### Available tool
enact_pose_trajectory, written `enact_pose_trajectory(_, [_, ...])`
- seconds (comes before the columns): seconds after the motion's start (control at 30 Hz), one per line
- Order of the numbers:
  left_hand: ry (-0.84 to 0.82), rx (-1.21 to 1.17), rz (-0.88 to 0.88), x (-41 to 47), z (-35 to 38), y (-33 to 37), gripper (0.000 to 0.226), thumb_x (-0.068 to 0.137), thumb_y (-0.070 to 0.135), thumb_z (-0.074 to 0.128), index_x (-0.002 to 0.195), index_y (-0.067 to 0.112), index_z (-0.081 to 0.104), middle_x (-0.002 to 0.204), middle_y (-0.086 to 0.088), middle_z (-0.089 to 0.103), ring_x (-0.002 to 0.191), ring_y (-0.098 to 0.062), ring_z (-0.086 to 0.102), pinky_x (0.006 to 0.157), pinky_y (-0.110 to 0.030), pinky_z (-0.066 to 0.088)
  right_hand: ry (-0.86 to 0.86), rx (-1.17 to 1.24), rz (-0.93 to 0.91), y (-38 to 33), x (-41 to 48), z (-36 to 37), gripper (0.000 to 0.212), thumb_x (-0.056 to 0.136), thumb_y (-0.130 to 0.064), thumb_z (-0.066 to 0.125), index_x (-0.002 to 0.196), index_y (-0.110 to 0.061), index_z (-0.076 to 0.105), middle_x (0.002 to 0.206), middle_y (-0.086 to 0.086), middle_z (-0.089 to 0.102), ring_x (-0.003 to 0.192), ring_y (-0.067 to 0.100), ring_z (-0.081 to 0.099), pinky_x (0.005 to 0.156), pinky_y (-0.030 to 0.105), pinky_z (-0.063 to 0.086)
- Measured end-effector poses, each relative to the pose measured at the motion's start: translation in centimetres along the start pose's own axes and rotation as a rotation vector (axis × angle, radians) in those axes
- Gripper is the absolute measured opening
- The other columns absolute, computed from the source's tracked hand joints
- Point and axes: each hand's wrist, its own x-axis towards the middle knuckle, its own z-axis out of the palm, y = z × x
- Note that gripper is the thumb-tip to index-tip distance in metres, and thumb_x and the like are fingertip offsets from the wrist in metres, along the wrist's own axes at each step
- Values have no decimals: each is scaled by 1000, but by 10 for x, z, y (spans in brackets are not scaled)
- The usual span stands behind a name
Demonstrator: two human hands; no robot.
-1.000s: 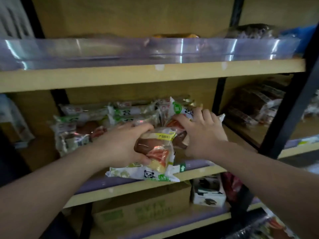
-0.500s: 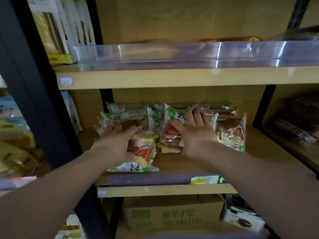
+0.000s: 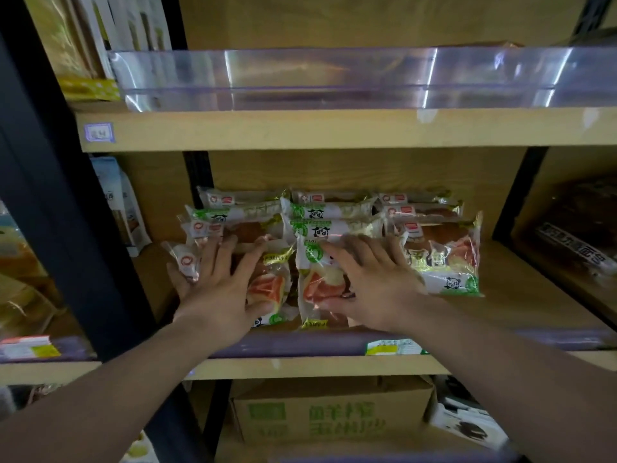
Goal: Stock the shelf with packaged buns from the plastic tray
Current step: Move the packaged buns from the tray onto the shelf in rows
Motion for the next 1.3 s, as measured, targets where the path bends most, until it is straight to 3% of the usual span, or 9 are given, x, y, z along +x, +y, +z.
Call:
enact_pose_trajectory(0.13, [-66, -134, 63, 18, -4, -14, 89, 66, 82, 49, 133, 64, -6, 153, 11, -5, 139, -14, -19, 104, -74, 10, 138, 2, -82, -10, 6, 6, 77, 86, -64, 44, 149, -32, 14, 138, 2, 40, 131, 25, 30, 114, 44, 8])
enact_pose_trajectory(0.3, [-51, -168, 165, 26, 6, -25, 89, 68, 75, 61, 129, 73, -3, 146, 15, 4, 139, -16, -10, 100, -74, 18, 244, 11, -100, -18, 19, 21, 70, 87, -59, 49, 146, -24, 32, 128, 6, 48, 124, 28, 40, 115, 46, 11])
enact_pose_trajectory(0.47, [-54, -190, 180, 31, 15, -31, 89, 59, 77, 54, 125, 75, -6, 144, 19, 5, 139, -16, -7, 99, -74, 19, 305, -15, -94, -20, 23, 34, 70, 87, -60, 50, 143, -19, 38, 129, 12, 51, 120, 32, 45, 112, 48, 22])
enact_pose_trajectory(0.57, [-77, -181, 184, 30, 16, -31, 94, 65, 71, 62, 124, 75, -11, 146, 19, 0, 139, -14, -14, 101, -73, 15, 239, -16, -85, -20, 21, 29, 73, 87, -63, 45, 145, -20, 35, 133, 12, 48, 125, 32, 41, 112, 48, 21])
enact_pose_trajectory(0.67, [-87, -93, 142, 27, 8, -25, 95, 70, 69, 65, 123, 75, -13, 148, 16, -4, 138, -13, -16, 102, -74, 9, 161, 26, -107, -18, 18, 20, 77, 86, -66, 42, 148, -24, 24, 140, 7, 38, 132, 28, 30, 116, 45, 6])
enact_pose_trajectory(0.77, [25, 86, 96, 20, 2, -15, 93, 73, 75, 56, 131, 67, -17, 155, 8, -10, 137, -14, -26, 99, -73, -13, 117, 70, -177, -7, 10, 11, 85, 79, -71, 47, 148, -30, 17, 147, 2, 26, 140, 23, 15, 114, 44, -10])
enact_pose_trajectory(0.87, [146, 208, 138, 12, 5, -12, 95, 74, 80, 47, 136, 59, -22, 159, -1, -10, 138, -17, -29, 91, -57, -32, 83, -37, -211, 4, -1, 7, 87, 75, -78, 41, 146, -39, 10, 153, 1, 15, 142, 21, 1, 112, 48, -15])
enact_pose_trajectory(1.03, [57, 44, 242, 23, 13, -23, 102, 75, 70, 59, 130, 63, -26, 158, 4, -5, 140, -12, -20, 101, -43, -18, 76, -125, -197, 5, 2, 16, 85, 77, -74, 41, 145, -44, -2, 158, 2, 2, 140, 19, -10, 106, 42, -26])
enact_pose_trajectory(1.3, [113, 75, 311, 33, 22, -33, 107, 67, 67, 70, 143, 57, -5, 152, 5, 8, 141, -13, -8, 103, -41, -15, 116, -161, -180, 4, 13, 27, 89, 76, -75, 42, 145, -44, -5, 158, 2, 1, 143, 22, -9, 112, 48, -14])
